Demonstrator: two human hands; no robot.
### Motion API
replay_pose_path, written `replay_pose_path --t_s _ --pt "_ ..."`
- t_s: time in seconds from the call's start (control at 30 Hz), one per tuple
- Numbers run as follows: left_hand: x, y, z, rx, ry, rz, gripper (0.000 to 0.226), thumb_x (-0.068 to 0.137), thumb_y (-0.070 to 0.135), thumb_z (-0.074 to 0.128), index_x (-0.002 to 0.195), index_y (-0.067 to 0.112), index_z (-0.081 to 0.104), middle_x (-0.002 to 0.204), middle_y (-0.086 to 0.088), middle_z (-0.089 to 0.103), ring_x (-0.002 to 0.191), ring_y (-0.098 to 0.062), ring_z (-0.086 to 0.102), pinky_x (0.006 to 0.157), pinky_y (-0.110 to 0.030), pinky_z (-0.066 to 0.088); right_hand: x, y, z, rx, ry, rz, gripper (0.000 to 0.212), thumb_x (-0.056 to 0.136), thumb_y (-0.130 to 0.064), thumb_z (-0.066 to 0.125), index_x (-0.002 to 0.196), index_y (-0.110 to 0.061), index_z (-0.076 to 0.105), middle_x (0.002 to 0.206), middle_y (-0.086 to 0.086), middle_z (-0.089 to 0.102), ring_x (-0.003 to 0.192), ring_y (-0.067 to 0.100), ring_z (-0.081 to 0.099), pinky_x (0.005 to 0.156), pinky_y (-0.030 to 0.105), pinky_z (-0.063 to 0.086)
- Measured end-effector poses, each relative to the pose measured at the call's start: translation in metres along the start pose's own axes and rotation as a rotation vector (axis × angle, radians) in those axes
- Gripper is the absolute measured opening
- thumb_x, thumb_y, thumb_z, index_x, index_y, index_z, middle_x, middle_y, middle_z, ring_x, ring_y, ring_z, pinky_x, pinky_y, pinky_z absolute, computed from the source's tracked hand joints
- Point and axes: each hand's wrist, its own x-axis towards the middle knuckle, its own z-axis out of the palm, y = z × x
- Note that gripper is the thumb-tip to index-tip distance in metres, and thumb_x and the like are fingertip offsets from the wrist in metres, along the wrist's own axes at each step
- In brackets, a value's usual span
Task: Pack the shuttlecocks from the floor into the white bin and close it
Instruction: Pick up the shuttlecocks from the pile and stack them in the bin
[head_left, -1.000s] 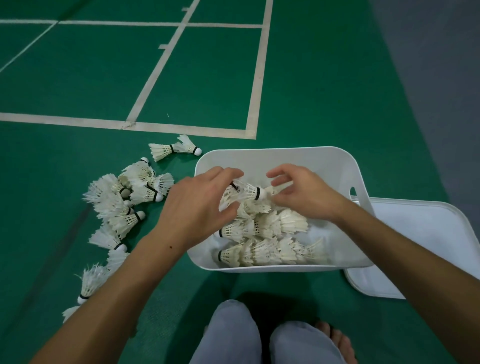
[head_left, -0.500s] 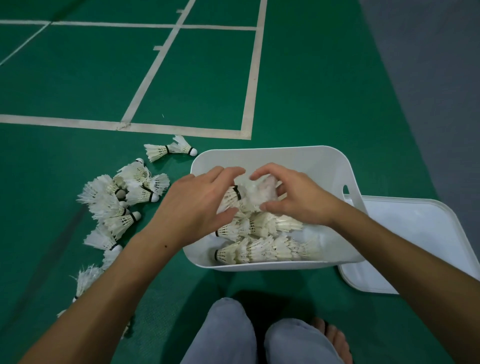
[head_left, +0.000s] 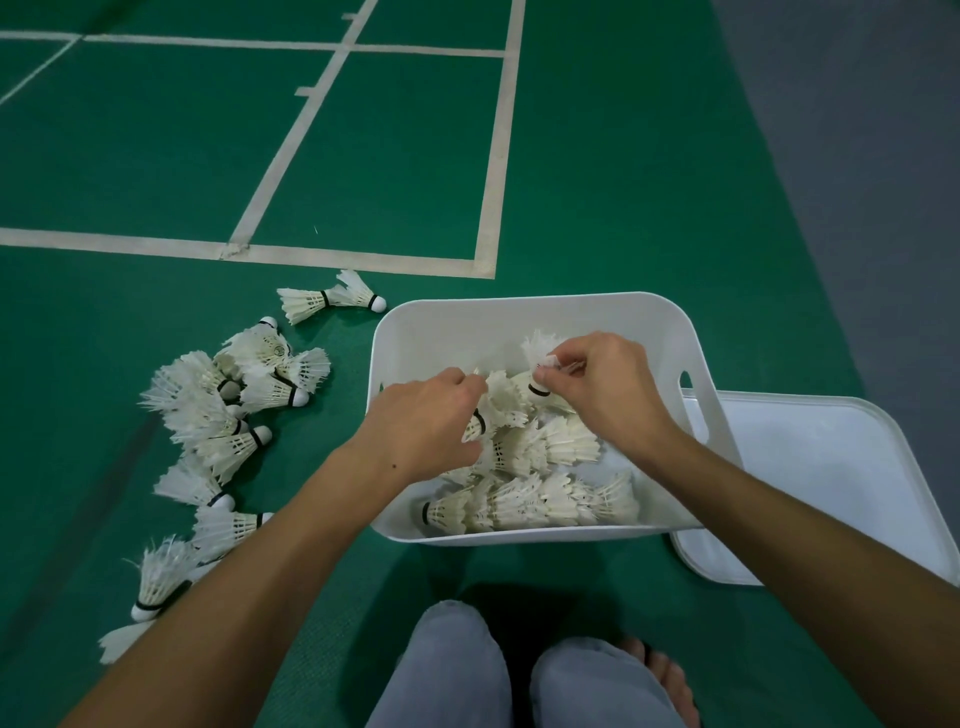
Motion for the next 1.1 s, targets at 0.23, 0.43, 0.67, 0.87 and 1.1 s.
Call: replay_pose_path --t_s 0.23,0.43,0.67,0.87,1.1 --pt "0.0 0.0 0.001 0.024 -0.008 0.043 0.049 0.095 0.046 0.061 0.141 0.032 0.05 0.124 0.007 0.063 0.099 -0.026 0.069 0.074 -0.04 0.055 -0.001 0.004 0.02 0.007 -0.138 0.114 0.017 0.093 -0.03 0.076 0.082 -0.019 0.08 0.078 -0.007 0.075 0.074 0.008 0.07 0.072 0.027 0.055" --pt "-0.002 0.001 -0.002 0.004 -0.007 0.028 0.046 0.095 0.046 0.061 0.138 0.032 0.051 0.121 0.008 0.065 0.099 -0.025 0.069 0.069 -0.037 0.046 0.003 0.006 0.034 0.172 -0.204 0.32 0.029 0.089 -0.029 0.083 0.067 -0.011 0.075 0.056 -0.008 0.061 0.055 0.01 0.054 0.063 0.027 0.046" --pt "-0.005 0.003 -0.004 -0.019 0.002 0.0 0.045 0.095 0.048 0.063 0.133 0.026 0.054 0.122 0.004 0.064 0.097 -0.026 0.069 0.071 -0.04 0.053 0.0 0.003 0.041 0.012 -0.296 0.273 0.031 0.08 -0.03 0.09 0.066 -0.009 0.072 0.059 -0.008 0.061 0.054 0.008 0.054 0.055 0.027 0.039" --pt "-0.023 0.006 -0.014 -0.184 0.158 -0.041 0.05 0.095 0.052 0.067 0.136 0.026 0.058 0.125 0.005 0.062 0.101 -0.022 0.069 0.084 -0.045 0.059 -0.003 0.004 0.016 0.124 -0.366 0.27 0.03 0.084 -0.028 0.088 0.106 -0.01 0.081 0.103 -0.006 0.075 0.094 0.007 0.069 0.094 0.034 0.058" --pt "-0.04 0.005 -0.026 -0.715 0.377 0.056 0.031 0.091 0.042 0.077 0.119 0.036 0.067 0.111 0.021 0.073 0.109 0.001 0.068 0.093 -0.039 0.058 -0.034 -0.015 -0.004 0.442 -0.408 0.339 0.024 0.101 -0.036 0.066 0.109 -0.016 0.077 0.101 -0.003 0.08 0.098 0.019 0.075 0.083 0.034 0.06"
